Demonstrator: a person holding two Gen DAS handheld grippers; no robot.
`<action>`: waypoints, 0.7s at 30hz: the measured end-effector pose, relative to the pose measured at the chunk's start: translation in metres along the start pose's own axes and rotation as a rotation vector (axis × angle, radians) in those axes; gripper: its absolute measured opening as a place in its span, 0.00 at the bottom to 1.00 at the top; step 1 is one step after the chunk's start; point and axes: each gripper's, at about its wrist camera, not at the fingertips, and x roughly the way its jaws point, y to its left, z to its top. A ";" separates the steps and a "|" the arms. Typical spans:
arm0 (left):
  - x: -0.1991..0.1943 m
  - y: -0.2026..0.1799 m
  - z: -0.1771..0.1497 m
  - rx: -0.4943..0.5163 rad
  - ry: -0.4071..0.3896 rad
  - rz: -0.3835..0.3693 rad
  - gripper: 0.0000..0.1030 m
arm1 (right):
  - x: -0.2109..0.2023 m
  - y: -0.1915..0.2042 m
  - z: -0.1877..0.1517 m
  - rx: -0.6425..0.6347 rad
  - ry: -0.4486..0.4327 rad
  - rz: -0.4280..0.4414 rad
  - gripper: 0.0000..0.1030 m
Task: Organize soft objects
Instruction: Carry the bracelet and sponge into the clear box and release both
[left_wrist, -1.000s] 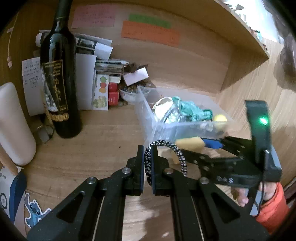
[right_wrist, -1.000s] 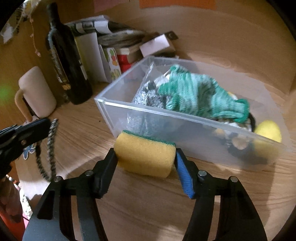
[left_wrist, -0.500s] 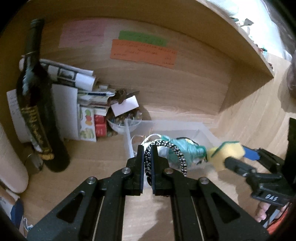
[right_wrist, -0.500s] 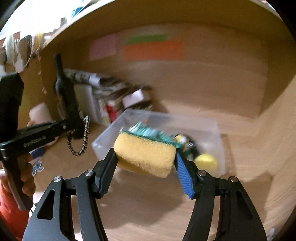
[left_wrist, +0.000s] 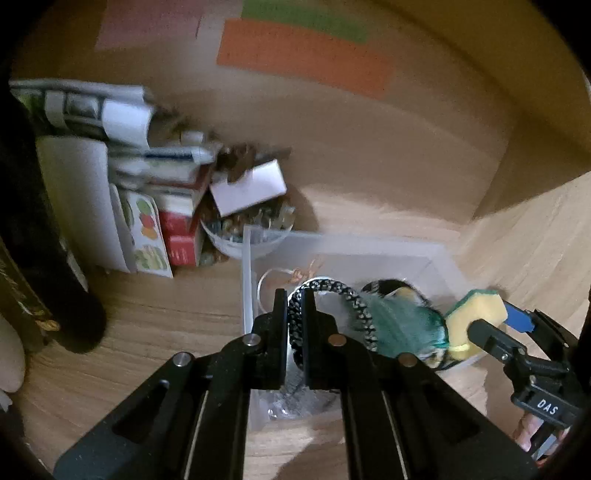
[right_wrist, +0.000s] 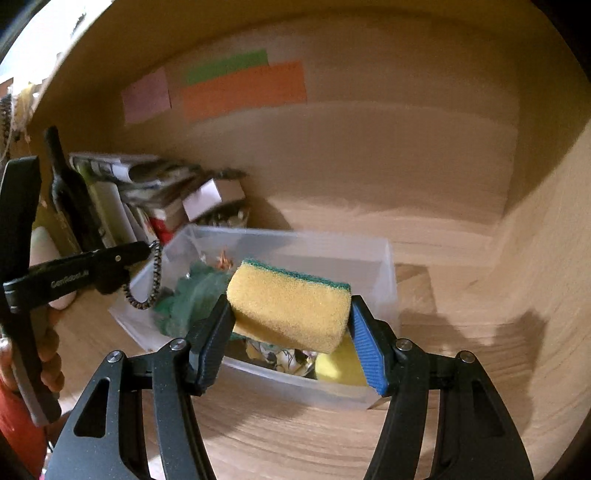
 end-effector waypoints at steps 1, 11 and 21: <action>0.005 0.000 -0.001 0.002 0.011 0.002 0.05 | 0.003 -0.002 -0.002 -0.002 0.011 0.001 0.57; 0.013 -0.008 -0.009 0.042 0.063 -0.030 0.10 | 0.029 0.004 -0.010 -0.063 0.056 -0.005 0.70; -0.029 -0.012 -0.012 0.081 -0.011 -0.037 0.35 | 0.008 0.007 -0.007 -0.092 0.002 -0.038 0.81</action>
